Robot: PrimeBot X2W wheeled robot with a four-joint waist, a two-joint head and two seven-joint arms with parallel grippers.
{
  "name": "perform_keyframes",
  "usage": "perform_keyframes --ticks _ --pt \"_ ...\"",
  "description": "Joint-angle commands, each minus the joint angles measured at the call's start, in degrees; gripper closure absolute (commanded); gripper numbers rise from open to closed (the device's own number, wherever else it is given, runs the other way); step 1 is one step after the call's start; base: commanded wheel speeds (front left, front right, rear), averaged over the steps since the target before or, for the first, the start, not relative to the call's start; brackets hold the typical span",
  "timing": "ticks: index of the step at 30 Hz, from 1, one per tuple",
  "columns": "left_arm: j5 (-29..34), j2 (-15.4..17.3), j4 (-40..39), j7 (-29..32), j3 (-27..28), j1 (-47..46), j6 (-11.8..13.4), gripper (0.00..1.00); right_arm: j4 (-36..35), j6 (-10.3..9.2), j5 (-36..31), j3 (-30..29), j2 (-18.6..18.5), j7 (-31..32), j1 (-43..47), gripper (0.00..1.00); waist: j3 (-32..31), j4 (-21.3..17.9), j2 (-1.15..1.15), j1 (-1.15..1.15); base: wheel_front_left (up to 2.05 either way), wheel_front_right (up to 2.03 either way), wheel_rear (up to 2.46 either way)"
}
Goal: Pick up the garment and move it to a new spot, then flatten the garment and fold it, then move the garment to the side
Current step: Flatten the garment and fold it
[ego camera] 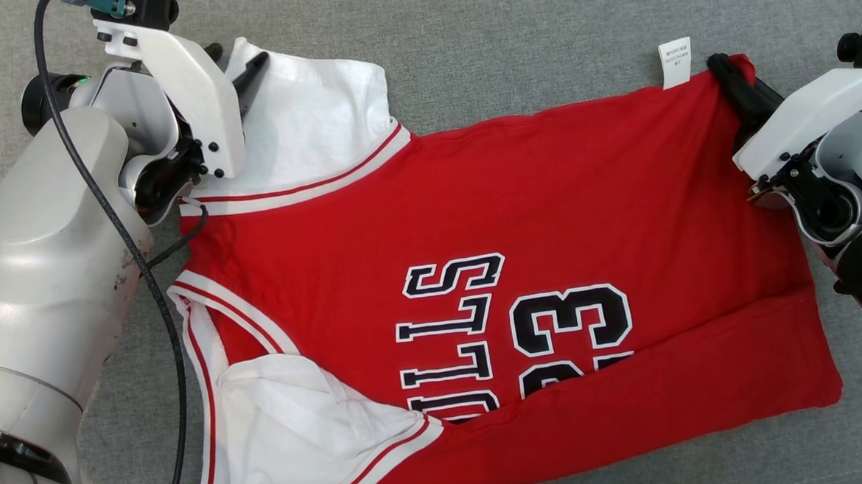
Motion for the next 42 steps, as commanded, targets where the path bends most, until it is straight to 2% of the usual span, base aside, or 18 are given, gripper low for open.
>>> perform_keyframes --ticks 1,13,32,36,42 --pt "-0.6 0.3 0.2 -0.4 -0.4 -0.9 -0.1 1.0 1.3 -0.21 0.6 1.1 0.0 0.4 2.0 1.0 0.0 0.1 0.0 0.0 0.0 0.0 0.0" --pt "-5.6 2.0 -4.3 -6.9 -4.5 0.0 -0.1 1.0 1.1 -0.27 2.4 3.0 -1.1 -1.5 3.3 1.0 -1.3 1.7 0.0 0.0 0.0 0.0 0.0" --pt "-15.7 10.2 -22.1 -20.1 -10.0 9.9 -0.1 1.0 0.2 -0.13 1.2 6.7 -7.0 -10.8 9.7 1.0 -10.8 7.9 0.0 0.0 0.0 0.0 0.0" --pt "-17.4 11.5 -25.3 -21.7 -10.5 11.9 -0.1 1.0 -0.8 -0.13 -0.2 6.1 -8.0 -11.6 10.8 1.0 -12.6 8.7 0.0 0.0 0.0 0.0 0.0" --pt "-18.5 13.7 -29.5 -22.5 -12.3 14.6 -0.1 1.0 -5.5 -0.13 -7.2 -2.2 -9.1 -11.6 13.9 1.0 -14.4 9.4 0.0 0.0 0.0 0.0 0.0"
